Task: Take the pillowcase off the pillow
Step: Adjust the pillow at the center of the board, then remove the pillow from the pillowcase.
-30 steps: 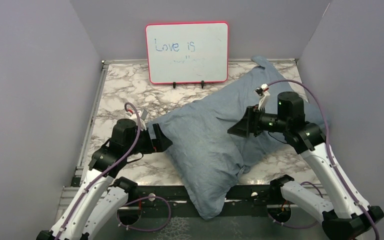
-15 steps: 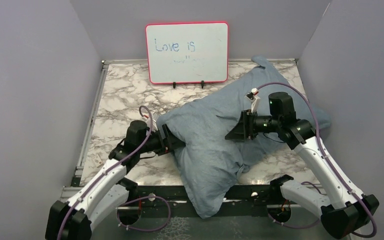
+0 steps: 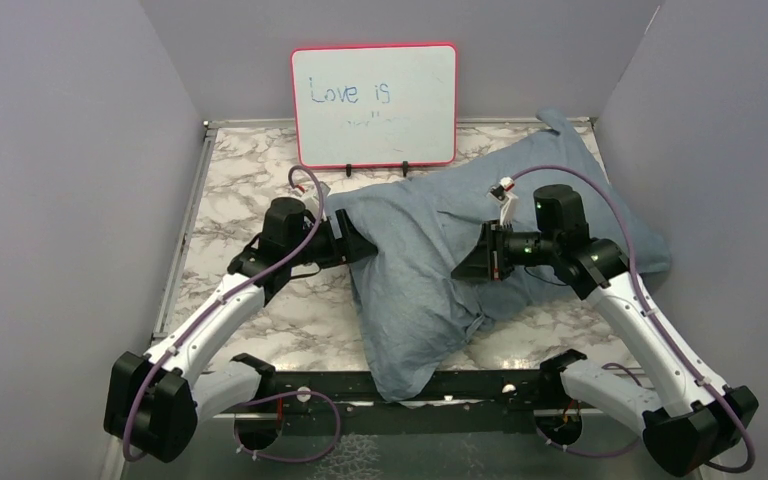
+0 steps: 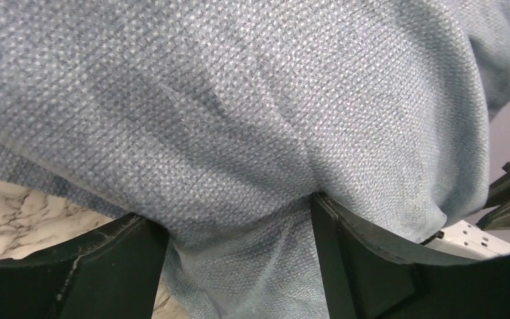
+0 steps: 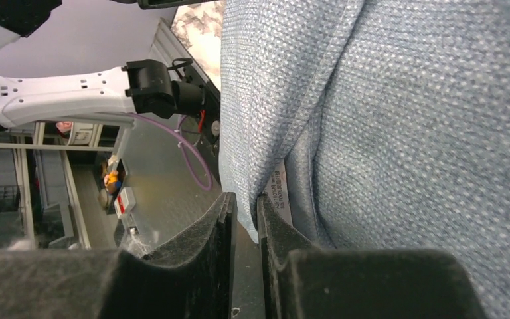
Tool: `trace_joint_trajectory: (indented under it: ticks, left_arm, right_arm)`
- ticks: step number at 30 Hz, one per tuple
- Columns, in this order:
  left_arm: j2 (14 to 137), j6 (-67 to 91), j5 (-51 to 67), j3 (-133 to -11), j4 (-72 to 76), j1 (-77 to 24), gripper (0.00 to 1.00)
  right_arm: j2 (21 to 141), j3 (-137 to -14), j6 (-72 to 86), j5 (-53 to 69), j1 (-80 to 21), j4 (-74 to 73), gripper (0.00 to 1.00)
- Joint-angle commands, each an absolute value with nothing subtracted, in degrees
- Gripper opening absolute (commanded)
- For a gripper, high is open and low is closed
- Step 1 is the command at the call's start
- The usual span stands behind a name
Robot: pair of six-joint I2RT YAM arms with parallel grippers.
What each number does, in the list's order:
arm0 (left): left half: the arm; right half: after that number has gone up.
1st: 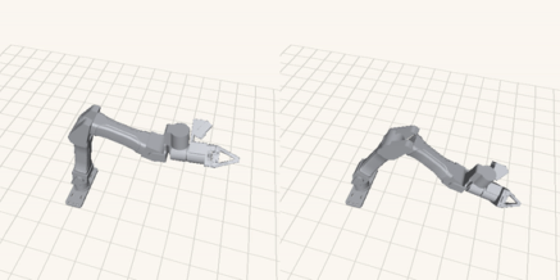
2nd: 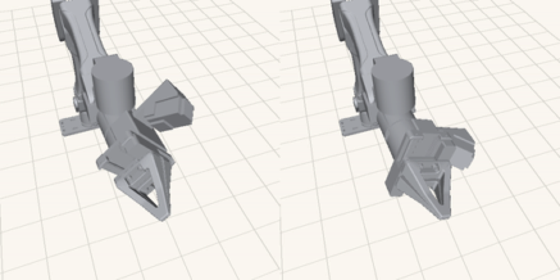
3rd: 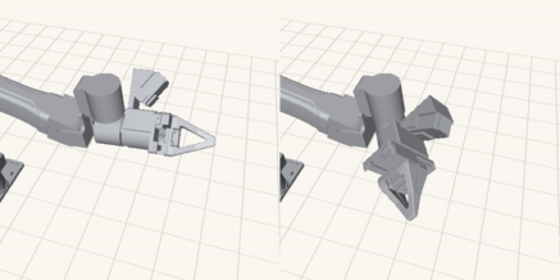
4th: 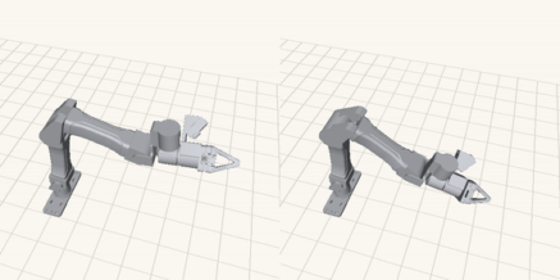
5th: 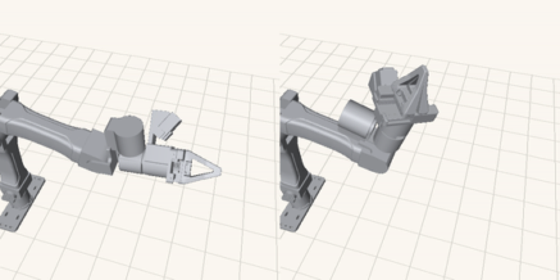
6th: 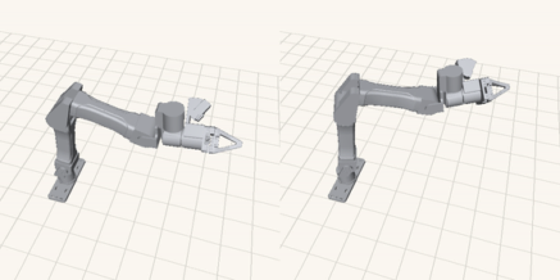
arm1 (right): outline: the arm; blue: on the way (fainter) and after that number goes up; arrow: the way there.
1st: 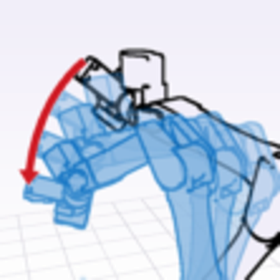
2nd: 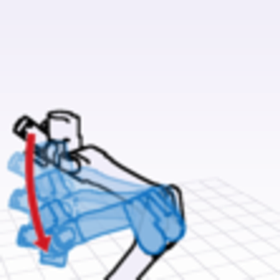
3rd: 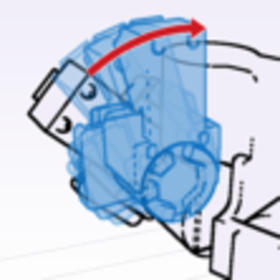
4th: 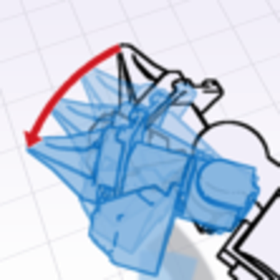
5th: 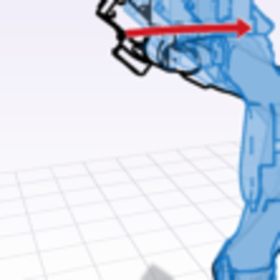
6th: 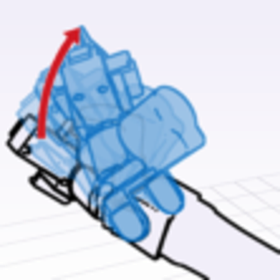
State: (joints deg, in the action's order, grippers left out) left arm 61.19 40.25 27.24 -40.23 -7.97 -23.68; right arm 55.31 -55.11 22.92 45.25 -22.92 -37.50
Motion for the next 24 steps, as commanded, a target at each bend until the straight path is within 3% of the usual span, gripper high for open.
trace_joint_trajectory:
  ticks: [1,6,13,24]
  left_arm:
    - [58.2,34.88,21.22,-42.01,-14.91,-23.82,0.81]
    - [49.93,34.97,16.67,-40.31,-22.9,-23.82,0.87]
    - [41.76,38.32,16.23,-41.52,-27.53,-23.82,0.91]
    - [47.26,42.48,25.0,-45.03,-19.24,-23.86,0.9]
  right_arm:
    - [56.28,-57.09,23.96,42.21,-24.52,-38.07,0.2]
    - [57.63,-58.47,25.43,39.44,-28.18,-37.22,0.1]
    - [61.02,-61.35,26.72,32.61,-38.2,-35.45,0.04]
    - [68.99,-61.96,32.23,24.9,-55.18,-24.51,0.01]
